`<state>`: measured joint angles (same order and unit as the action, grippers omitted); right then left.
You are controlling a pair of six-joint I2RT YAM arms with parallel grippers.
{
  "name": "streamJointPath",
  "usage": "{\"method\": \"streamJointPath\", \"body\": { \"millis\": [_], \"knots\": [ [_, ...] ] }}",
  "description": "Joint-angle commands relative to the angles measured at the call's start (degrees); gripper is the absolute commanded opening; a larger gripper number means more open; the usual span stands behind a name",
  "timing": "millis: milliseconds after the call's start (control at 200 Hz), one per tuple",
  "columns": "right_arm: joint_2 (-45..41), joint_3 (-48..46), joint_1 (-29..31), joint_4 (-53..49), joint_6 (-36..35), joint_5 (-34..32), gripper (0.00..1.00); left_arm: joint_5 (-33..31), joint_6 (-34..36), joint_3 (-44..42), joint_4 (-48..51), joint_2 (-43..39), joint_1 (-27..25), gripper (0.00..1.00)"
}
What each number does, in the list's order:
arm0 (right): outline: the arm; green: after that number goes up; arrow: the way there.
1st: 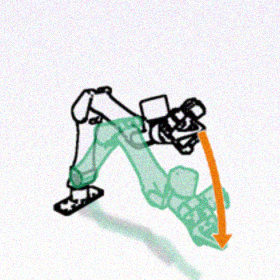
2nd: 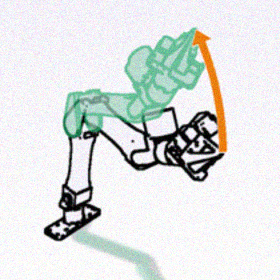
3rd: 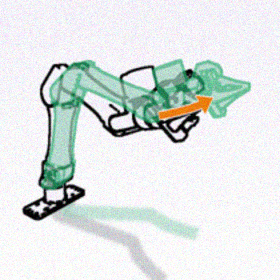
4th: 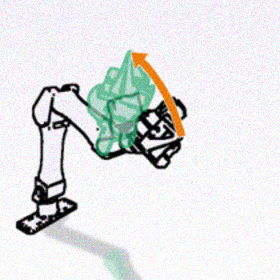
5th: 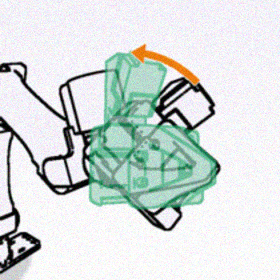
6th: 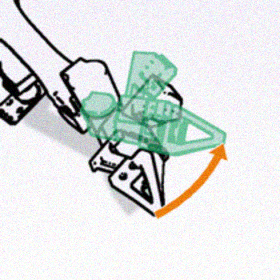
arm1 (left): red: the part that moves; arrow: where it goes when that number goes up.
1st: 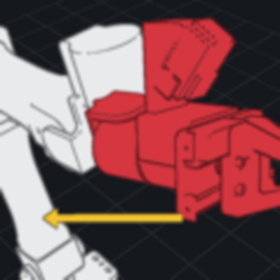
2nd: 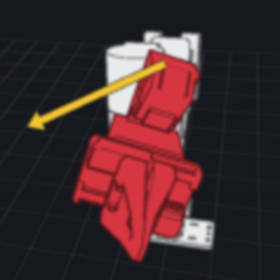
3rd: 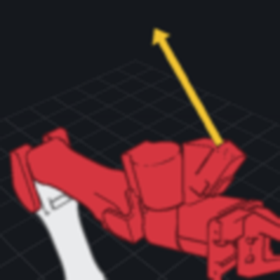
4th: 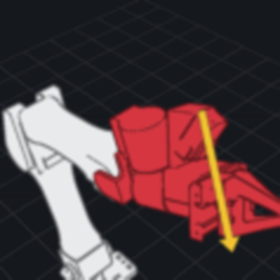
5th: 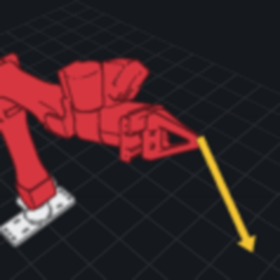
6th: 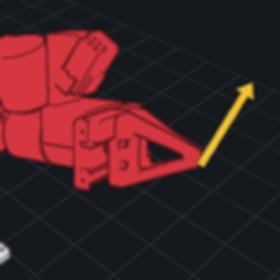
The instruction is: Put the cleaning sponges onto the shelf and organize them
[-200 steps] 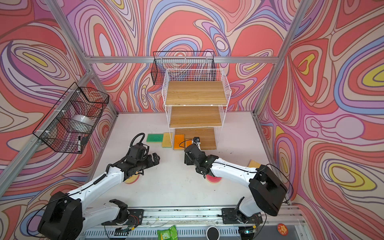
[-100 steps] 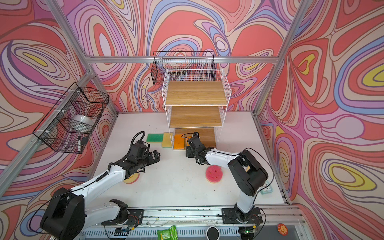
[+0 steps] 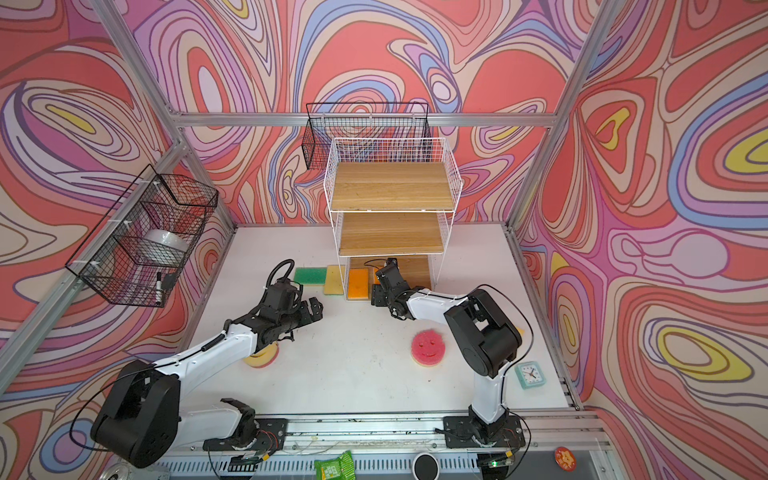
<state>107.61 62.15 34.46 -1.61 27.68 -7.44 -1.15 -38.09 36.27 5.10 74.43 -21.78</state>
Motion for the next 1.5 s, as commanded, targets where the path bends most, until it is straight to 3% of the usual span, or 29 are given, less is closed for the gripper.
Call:
{"method": "streamJointPath", "body": {
  "millis": [0, 526, 856, 1492],
  "knots": [
    [1.7, 1.6, 0.0, 1.3, -0.2, 0.7, 0.76, -1.0, 0.9, 1.9, -1.1, 0.8, -0.2, 1.00],
    [3.7, 2.5, 0.0, 2.0, 0.0, 2.6, 0.79, -1.3, 0.9, 1.1, -1.8, 1.4, -0.1, 1.00],
    [2.5, 1.7, 0.0, 2.0, 0.1, 2.5, 0.87, -1.7, 0.7, 0.8, -1.8, 1.2, -0.1, 1.00],
    [-1.0, -1.2, 0.0, 4.3, 1.8, 4.7, 0.84, -2.4, 0.4, 0.9, -0.9, 0.4, -0.1, 1.00]
  ]
}}
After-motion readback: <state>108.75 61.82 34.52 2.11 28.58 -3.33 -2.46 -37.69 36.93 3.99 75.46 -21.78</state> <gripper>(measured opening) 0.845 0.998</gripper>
